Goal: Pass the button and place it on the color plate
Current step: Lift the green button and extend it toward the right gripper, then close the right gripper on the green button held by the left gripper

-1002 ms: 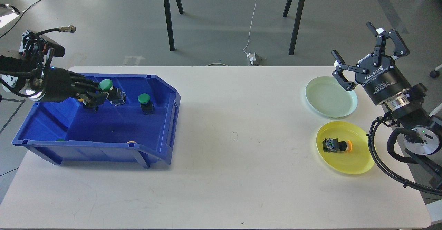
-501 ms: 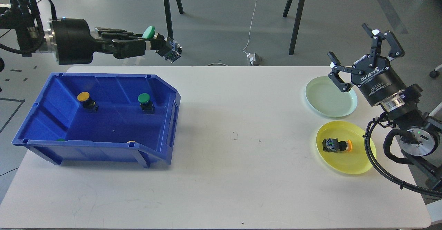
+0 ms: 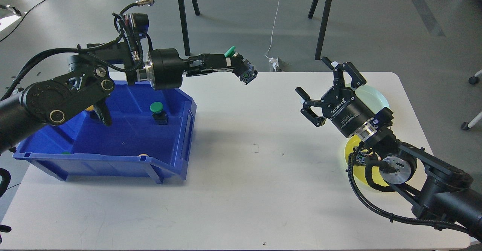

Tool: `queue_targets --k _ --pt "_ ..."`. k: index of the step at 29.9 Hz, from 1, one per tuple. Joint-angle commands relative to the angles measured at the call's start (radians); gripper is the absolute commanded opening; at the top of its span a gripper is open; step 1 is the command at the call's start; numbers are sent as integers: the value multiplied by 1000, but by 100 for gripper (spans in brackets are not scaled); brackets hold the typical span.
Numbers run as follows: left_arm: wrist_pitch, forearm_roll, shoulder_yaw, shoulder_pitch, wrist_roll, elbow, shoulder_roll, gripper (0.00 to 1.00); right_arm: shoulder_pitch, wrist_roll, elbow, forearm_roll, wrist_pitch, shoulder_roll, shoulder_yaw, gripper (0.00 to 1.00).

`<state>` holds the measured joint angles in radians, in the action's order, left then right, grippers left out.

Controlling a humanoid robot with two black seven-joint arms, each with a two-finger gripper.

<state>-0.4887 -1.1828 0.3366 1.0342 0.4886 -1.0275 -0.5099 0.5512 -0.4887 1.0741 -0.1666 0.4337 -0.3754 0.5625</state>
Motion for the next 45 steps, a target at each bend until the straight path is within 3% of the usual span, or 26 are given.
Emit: queue_targets --k 1,17,45 --pt "0 2 25 -16 0 1 2 14 0 0 -23 -2 5 62 -4 99" --pt "0 31 42 -23 0 6 5 14 61 0 -158 -85 46 366 -4 98" --pt "0 55 42 -23 0 26 11 14 49 0 -181 -76 55 342 48 98"
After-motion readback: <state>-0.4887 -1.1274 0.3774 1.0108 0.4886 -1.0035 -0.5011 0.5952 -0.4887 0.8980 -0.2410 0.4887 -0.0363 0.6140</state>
